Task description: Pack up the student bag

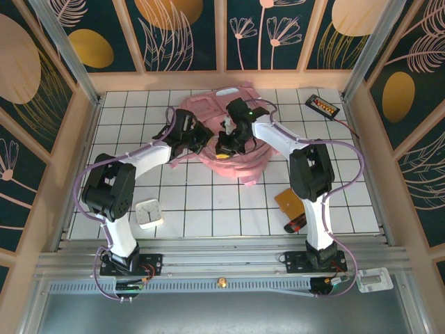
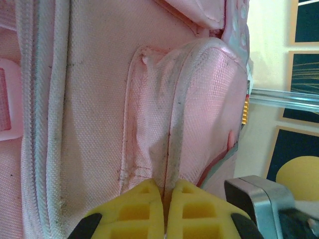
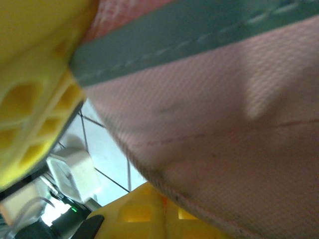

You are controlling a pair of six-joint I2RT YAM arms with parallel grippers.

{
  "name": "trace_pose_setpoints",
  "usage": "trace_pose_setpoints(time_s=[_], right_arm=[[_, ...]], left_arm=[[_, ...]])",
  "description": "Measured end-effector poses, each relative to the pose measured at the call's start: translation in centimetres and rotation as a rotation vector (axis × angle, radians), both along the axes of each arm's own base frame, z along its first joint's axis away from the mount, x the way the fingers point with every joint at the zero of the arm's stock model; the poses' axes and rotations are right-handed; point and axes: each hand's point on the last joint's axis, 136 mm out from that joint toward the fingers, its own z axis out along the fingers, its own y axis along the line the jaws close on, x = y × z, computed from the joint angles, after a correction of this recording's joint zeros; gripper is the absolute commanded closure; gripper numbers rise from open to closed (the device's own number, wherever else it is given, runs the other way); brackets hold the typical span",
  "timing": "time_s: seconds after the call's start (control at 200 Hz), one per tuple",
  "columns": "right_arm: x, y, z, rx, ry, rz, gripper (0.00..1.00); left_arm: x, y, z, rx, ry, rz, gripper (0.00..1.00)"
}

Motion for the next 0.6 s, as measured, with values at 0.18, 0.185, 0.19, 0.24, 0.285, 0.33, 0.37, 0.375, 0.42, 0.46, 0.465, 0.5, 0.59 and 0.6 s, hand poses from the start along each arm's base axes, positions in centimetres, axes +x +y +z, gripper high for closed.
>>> trace_pose_setpoints(time_s=[0.18, 0.185, 0.19, 0.24, 0.285, 0.33, 0.37, 0.375, 0.42, 0.46, 0.465, 0.5, 0.59, 0.6], right_arm=[[1.0, 0.9, -0.3, 0.073, 0.114, -0.173, 0.91], [1.1, 1.0, -0.3, 0.075, 0.117, -0.176, 0.90], [1.1, 1.0, -0.3, 0.078, 0.123, -0.181, 0.89], [1.3, 1.6, -0.1, 0.096, 0.150, -0.199, 0.83], [1.5, 2.2, 0.1, 0.113, 0.166, -0.205, 0.77], [1.7, 2.7, 0.4, 0.123, 0.171, -0.205, 0.68], [1.6, 2.7, 0.4, 0.121, 0.171, -0.201, 0.62], [1.6, 2.7, 0.4, 0.120, 0.170, -0.199, 0.61], [1.4, 2.8, 0.4, 0.122, 0.169, -0.185, 0.54], [1.1, 2.8, 0.5, 0.126, 0.173, -0.173, 0.50], [1.1, 2.8, 0.5, 0.126, 0.173, -0.172, 0.49], [0.7, 2.7, 0.7, 0.131, 0.168, -0.159, 0.47], [0.2, 1.3, 1.7, 0.142, 0.127, -0.145, 0.43], [0.2, 1.0, 2.0, 0.141, 0.122, -0.151, 0.43]], left_arm=[[0.1, 0.1, -0.2, -0.003, -0.023, 0.009, 1.00], [0.1, 0.1, -0.2, -0.003, -0.024, 0.011, 1.00], [0.1, 0.1, -0.2, -0.004, -0.025, 0.012, 1.00], [0.2, 0.2, -0.1, -0.005, -0.032, 0.021, 1.00], [0.2, 0.3, 0.1, -0.006, -0.040, 0.028, 1.00], [0.2, 0.6, 0.2, -0.005, -0.048, 0.037, 1.00], [0.3, 1.1, 0.6, -0.011, -0.055, 0.043, 1.00], [0.2, 1.2, 0.6, -0.012, -0.055, 0.043, 1.00], [0.1, 1.7, 0.9, -0.018, -0.059, 0.047, 1.00], [-0.1, 2.1, 1.1, -0.021, -0.061, 0.046, 0.88], [-0.2, 2.2, 1.1, -0.021, -0.059, 0.045, 0.86], [-0.5, 2.6, 1.2, -0.017, -0.056, 0.035, 0.73], [-1.7, 3.5, 1.1, -0.005, -0.025, -0.006, 0.56], [-1.9, 3.6, 1.2, 0.001, -0.030, -0.017, 0.55]])
